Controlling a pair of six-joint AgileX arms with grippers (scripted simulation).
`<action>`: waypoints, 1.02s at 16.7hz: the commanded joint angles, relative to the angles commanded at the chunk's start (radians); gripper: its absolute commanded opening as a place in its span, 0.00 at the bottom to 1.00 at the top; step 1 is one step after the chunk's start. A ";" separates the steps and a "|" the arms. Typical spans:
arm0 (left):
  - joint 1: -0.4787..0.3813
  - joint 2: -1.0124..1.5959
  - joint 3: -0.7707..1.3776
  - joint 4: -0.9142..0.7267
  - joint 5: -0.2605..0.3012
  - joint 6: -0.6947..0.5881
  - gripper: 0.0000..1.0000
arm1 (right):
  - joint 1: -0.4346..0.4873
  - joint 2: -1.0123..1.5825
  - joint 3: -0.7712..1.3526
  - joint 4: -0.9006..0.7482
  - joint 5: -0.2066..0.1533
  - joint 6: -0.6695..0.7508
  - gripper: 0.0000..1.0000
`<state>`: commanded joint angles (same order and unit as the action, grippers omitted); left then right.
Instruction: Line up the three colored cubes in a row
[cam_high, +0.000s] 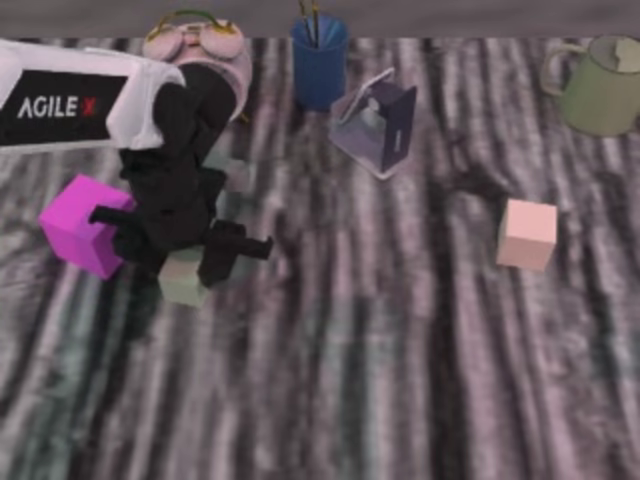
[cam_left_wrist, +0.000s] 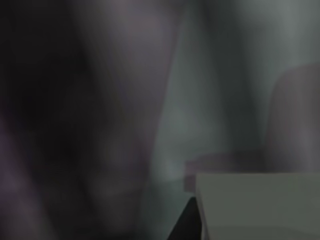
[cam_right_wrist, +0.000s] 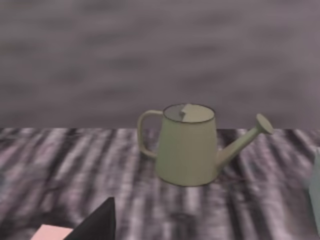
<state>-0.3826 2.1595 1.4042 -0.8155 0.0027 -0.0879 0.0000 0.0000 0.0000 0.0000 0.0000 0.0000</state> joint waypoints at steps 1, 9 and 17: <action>0.000 0.000 0.000 0.000 0.000 0.000 0.00 | 0.000 0.000 0.000 0.000 0.000 0.000 1.00; 0.004 -0.058 0.063 -0.086 -0.005 0.003 0.00 | 0.000 0.000 0.000 0.000 0.000 0.000 1.00; 0.020 -0.126 0.168 -0.259 -0.004 0.000 0.00 | 0.000 0.000 0.000 0.000 0.000 0.000 1.00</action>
<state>-0.3625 2.0332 1.5718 -1.0741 -0.0014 -0.0884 0.0000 0.0000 0.0000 0.0000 0.0000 0.0000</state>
